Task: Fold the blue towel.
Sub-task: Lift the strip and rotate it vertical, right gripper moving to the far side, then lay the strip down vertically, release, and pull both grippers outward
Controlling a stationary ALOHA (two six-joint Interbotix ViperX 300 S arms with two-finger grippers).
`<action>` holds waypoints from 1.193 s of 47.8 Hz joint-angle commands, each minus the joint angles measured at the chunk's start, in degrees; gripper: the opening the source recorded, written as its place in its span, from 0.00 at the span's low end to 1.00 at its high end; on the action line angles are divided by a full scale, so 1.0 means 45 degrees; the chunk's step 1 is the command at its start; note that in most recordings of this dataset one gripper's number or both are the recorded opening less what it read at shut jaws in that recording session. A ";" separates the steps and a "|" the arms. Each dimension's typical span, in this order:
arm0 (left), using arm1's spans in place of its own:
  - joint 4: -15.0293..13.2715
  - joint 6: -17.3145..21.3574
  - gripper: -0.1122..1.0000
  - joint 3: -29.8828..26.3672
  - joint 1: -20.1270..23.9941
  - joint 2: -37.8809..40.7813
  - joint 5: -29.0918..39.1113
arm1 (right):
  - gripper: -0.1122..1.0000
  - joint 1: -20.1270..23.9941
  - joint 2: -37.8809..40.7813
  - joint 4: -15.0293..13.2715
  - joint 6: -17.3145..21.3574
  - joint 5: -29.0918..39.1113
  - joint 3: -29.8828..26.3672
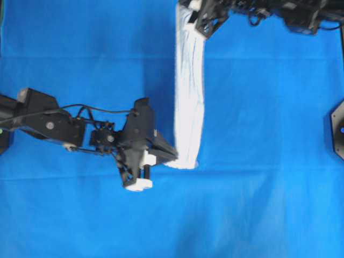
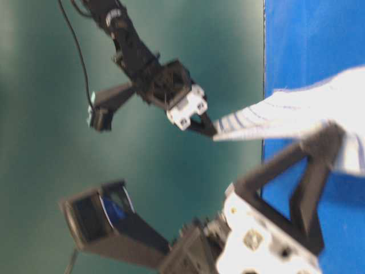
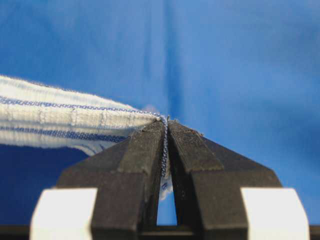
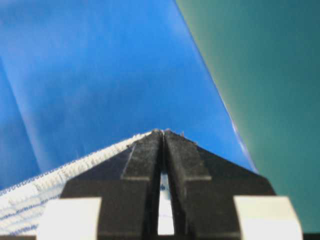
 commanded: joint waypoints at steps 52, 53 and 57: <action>0.0039 -0.0156 0.74 0.1094 -0.0059 -0.1719 0.2324 | 0.61 -0.0039 0.0059 -0.0039 -0.0039 0.0469 -0.0937; 0.0039 -0.0156 0.73 0.1133 -0.0059 -0.1836 0.2500 | 0.60 -0.0039 0.0000 -0.0039 -0.0039 0.0469 -0.0879; 0.0059 -0.0078 0.72 0.1367 -0.0059 -0.2441 0.2988 | 0.58 -0.0059 -0.0371 -0.0039 -0.0020 0.0449 -0.0527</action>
